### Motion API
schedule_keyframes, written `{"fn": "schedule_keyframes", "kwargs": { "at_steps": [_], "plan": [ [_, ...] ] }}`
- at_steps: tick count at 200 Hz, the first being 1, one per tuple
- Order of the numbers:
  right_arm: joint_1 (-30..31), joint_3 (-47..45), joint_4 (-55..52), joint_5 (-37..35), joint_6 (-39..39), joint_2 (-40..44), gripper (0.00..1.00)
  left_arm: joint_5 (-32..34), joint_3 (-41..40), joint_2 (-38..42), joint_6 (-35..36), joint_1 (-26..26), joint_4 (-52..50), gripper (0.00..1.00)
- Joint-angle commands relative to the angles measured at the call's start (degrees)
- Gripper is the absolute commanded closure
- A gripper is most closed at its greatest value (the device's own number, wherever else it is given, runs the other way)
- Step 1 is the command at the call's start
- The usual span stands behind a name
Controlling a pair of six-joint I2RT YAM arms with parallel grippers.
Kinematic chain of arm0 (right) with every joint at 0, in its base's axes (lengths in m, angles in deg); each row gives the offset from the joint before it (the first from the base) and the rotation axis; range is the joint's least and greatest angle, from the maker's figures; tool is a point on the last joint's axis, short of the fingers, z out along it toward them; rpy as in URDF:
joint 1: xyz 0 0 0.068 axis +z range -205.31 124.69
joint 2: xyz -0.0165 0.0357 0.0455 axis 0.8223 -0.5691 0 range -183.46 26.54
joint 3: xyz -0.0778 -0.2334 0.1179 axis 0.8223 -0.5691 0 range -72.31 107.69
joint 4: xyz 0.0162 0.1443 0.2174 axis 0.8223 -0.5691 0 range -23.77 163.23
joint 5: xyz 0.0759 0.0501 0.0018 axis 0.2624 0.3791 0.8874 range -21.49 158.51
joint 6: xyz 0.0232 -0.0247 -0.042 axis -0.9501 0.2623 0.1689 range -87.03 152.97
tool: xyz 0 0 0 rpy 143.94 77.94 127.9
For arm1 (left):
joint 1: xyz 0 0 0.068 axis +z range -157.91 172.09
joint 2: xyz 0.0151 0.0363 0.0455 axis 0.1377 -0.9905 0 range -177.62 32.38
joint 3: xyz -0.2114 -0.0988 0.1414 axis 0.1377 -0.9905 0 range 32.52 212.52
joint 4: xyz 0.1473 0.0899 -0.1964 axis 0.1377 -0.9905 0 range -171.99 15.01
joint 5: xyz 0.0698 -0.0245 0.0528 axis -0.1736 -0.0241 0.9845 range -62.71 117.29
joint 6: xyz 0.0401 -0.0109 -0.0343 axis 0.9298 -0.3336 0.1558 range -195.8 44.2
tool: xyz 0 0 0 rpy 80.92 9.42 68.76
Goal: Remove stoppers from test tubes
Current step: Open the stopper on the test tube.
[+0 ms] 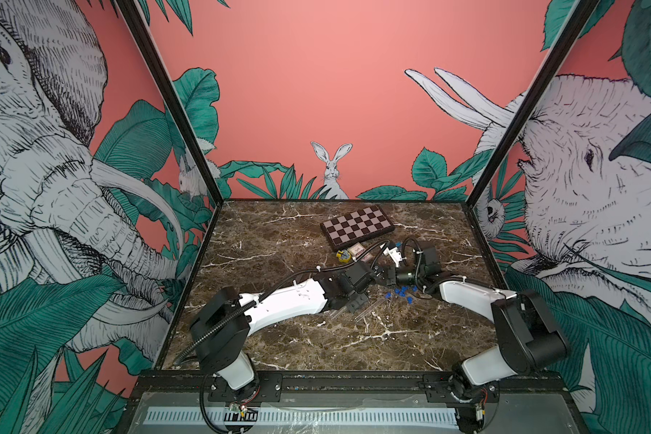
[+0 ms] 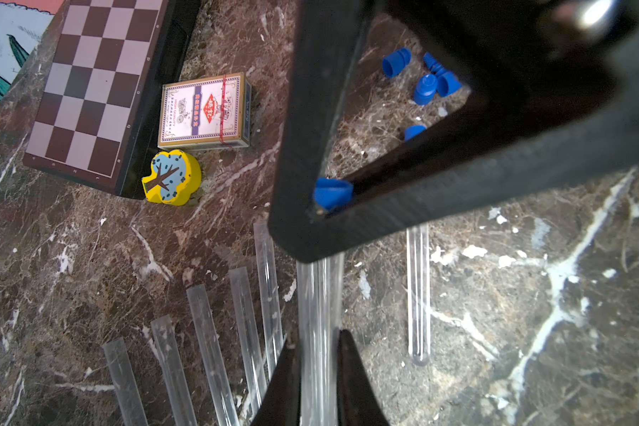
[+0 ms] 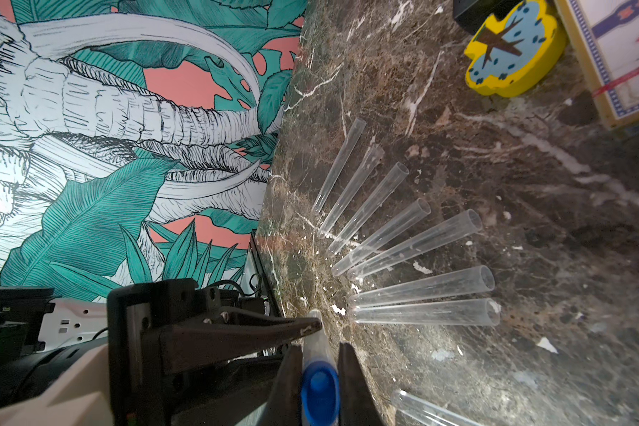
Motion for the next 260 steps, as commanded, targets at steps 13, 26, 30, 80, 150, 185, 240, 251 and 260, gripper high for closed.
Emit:
{"fn": "schedule_keyframes", "kwargs": {
  "at_steps": [13,26,30,80,150,185,240,251,260],
  "plan": [
    [-1.4,3.9,-5.9,-0.7,6.3,1.4,1.0,0.9,-2.6,1.2,0.0,1.1,-6.1,0.93],
    [-1.6,4.1,-7.5,-1.3,7.5,1.6,1.0,1.0,-2.8,1.5,0.0,1.2,-6.2,0.93],
    [-1.6,4.4,-8.2,-1.6,7.9,1.6,1.0,1.1,-2.9,1.5,0.0,1.2,-6.4,0.93],
    [-1.9,4.5,-10.8,-3.0,9.8,2.3,1.0,1.5,-3.8,2.3,-0.2,1.6,-6.8,0.93],
    [-2.3,4.7,-13.1,-3.7,12.0,2.9,1.0,1.5,-4.1,2.9,-0.4,2.1,-7.1,0.93],
    [-2.6,5.4,-16.7,-5.3,14.3,3.2,1.0,1.7,-4.0,3.2,-0.2,2.3,-7.5,0.93],
    [-3.8,3.4,-10.5,-2.8,10.1,3.7,1.0,1.7,-4.1,3.0,-0.1,2.6,-7.7,0.93],
    [-4.2,2.8,-8.0,-1.8,8.2,3.7,1.0,1.6,-4.1,2.9,-0.1,2.6,-7.7,0.93],
    [-4.3,3.0,-7.8,-1.8,8.0,3.7,1.0,1.6,-4.1,2.8,-0.2,2.5,-7.7,0.93]
  ]
}}
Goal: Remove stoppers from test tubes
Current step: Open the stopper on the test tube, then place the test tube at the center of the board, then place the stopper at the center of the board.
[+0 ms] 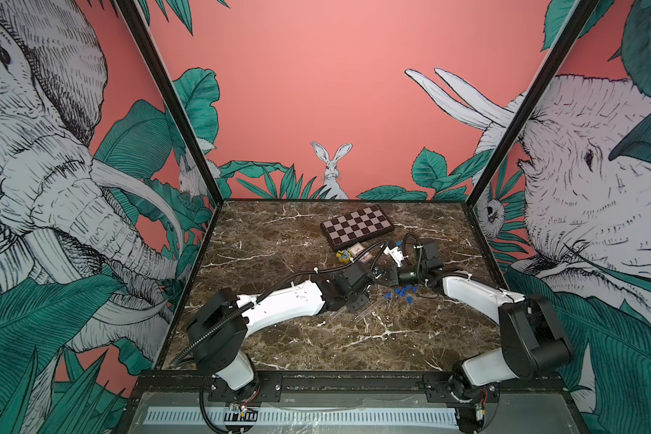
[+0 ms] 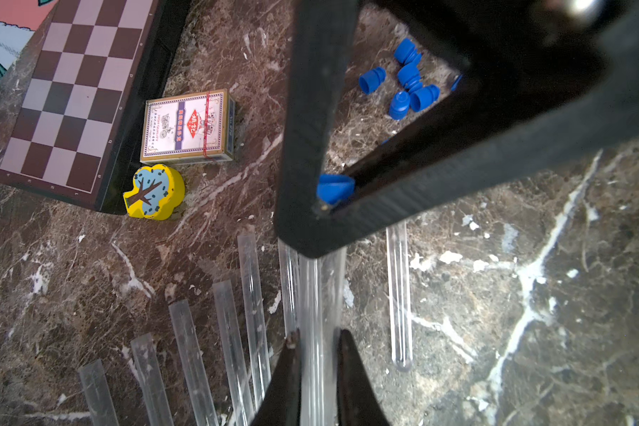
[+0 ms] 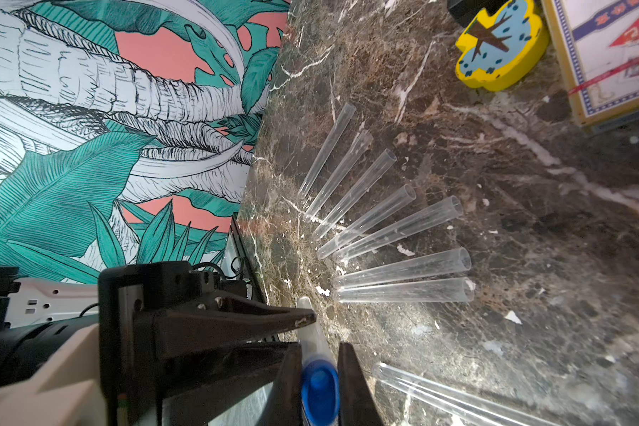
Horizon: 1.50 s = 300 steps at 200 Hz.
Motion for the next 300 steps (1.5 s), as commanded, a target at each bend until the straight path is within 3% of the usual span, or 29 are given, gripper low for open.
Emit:
{"fn": "schedule_keyframes", "kwargs": {
  "at_steps": [1,62,114,158,206,252,300],
  "plan": [
    [-3.1,-0.7,5.4,-0.5,-2.4,1.9,1.0,4.5,-2.2,1.6,-0.8,2.2,-10.2,0.93],
    [-3.1,2.7,-9.8,-8.0,7.9,2.3,1.0,4.9,-2.1,1.2,-0.5,2.2,-10.4,0.93],
    [-4.0,0.4,-1.1,-2.6,2.1,2.0,1.0,4.9,-1.7,0.9,-0.5,2.3,-10.8,0.93],
    [-4.5,2.1,-12.2,-10.5,9.3,3.0,1.0,1.6,-0.4,0.8,-2.3,2.2,-10.9,0.93],
    [-8.3,-2.4,-15.8,-15.2,10.3,6.4,1.0,-2.7,3.6,-4.0,-6.4,1.1,-10.8,0.92],
    [-9.6,-8.8,-14.4,-18.0,7.7,11.1,1.0,-4.3,7.6,-10.8,-7.5,-0.1,-11.2,0.92],
    [-9.7,-12.6,-10.5,-18.7,5.6,9.4,1.0,-3.7,9.1,-14.5,-7.0,-0.1,-11.5,0.91]
  ]
}}
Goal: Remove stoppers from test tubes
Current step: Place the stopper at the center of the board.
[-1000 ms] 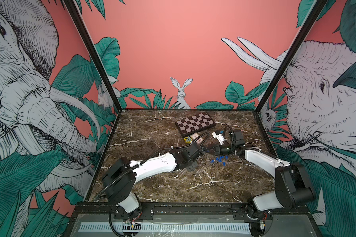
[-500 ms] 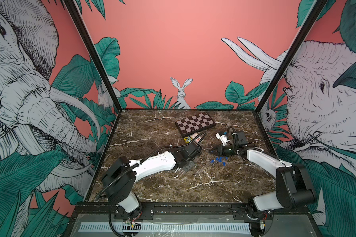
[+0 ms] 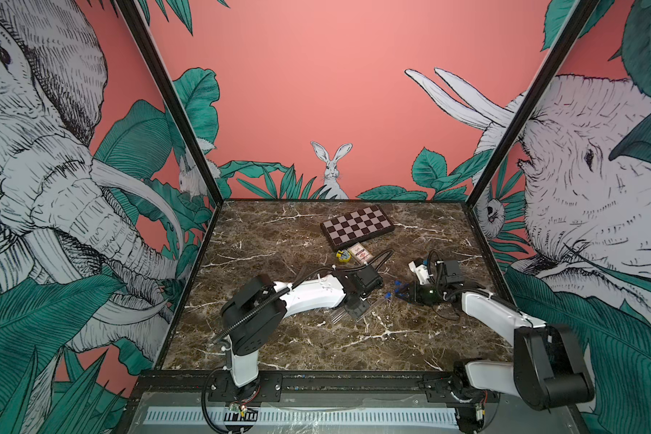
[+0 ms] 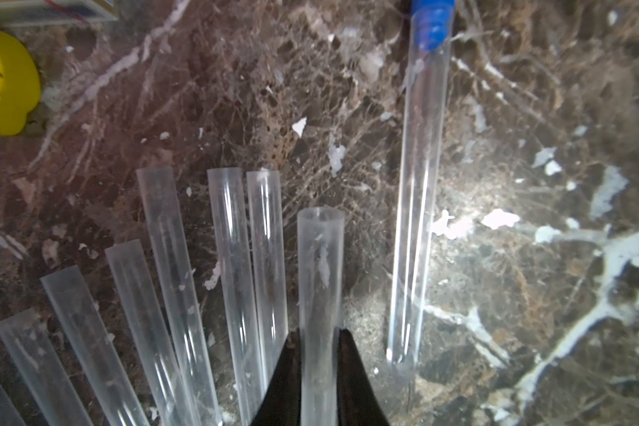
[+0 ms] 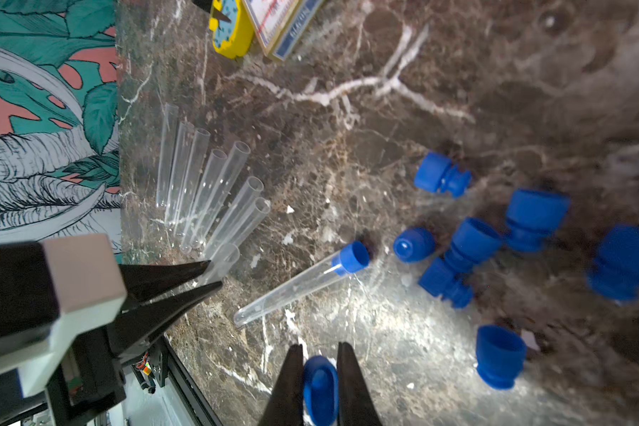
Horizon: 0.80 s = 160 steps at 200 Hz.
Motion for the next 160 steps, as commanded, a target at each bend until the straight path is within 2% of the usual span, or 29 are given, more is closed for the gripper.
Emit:
{"fn": "schedule_keyframes", "kwargs": {
  "at_steps": [1,43,160],
  "plan": [
    [-0.2,-0.6,2.7,-1.2,-1.0,-0.7,1.0,-0.2,1.6,-0.3,-0.9,-0.2,-1.3,0.91],
    [-0.2,-1.2,2.2,-3.6,-0.6,-1.4,1.0,0.9,2.2,-2.0,-2.1,-0.2,-1.3,0.9],
    [-0.2,0.8,1.2,-3.2,1.0,-6.4,0.97,2.6,3.9,-5.0,-3.0,-0.1,-2.2,0.88]
  ]
}}
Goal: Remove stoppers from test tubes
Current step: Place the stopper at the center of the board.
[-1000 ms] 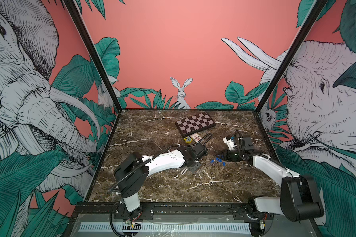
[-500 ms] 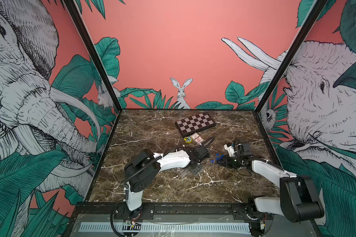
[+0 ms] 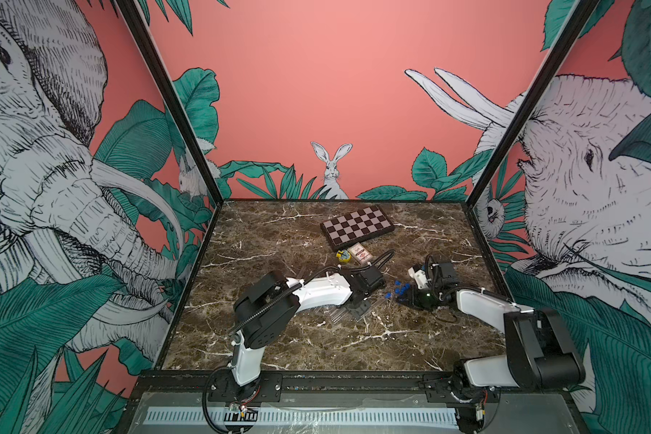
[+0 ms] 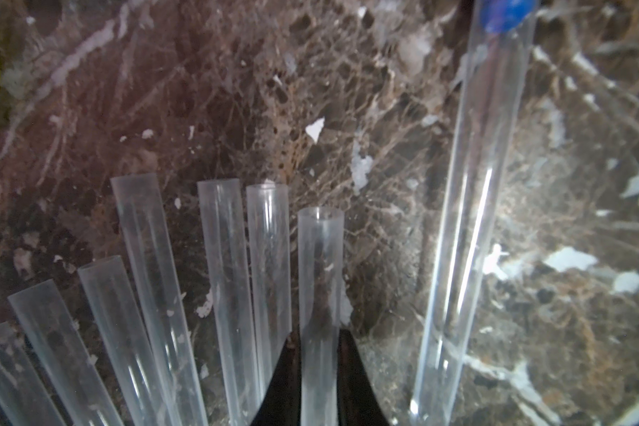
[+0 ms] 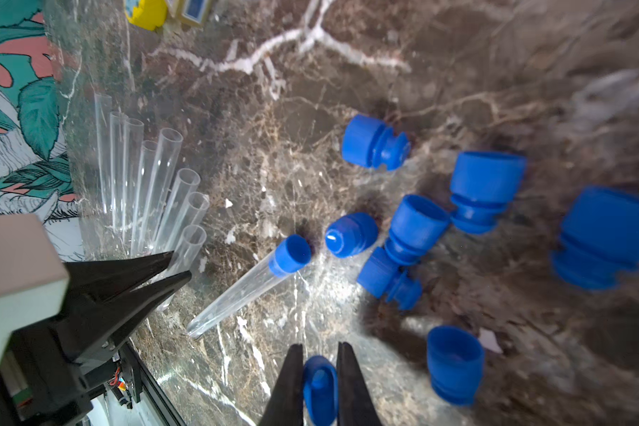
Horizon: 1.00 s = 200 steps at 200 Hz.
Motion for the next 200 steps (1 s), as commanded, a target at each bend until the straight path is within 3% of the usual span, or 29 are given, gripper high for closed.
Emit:
{"fn": "schedule_keyframes", "kwargs": {
  "at_steps": [1,67,146,200],
  "plan": [
    [-0.2,1.3,-0.4,0.2,1.1,-0.7,0.97,0.8,1.1,0.0,-1.5,-0.1,-1.2,0.88],
    [-0.1,1.3,-1.2,-0.1,1.2,-0.9,0.93,0.8,1.1,0.2,-1.2,-0.1,-1.0,0.79],
    [-0.2,1.0,-1.7,-1.1,1.2,0.3,0.76,0.9,2.5,1.7,-0.5,-0.1,-2.7,0.66],
    [-0.1,0.2,-2.0,-2.3,1.1,2.3,0.72,0.8,4.0,4.9,-0.1,-0.2,-4.6,0.64]
  ]
}}
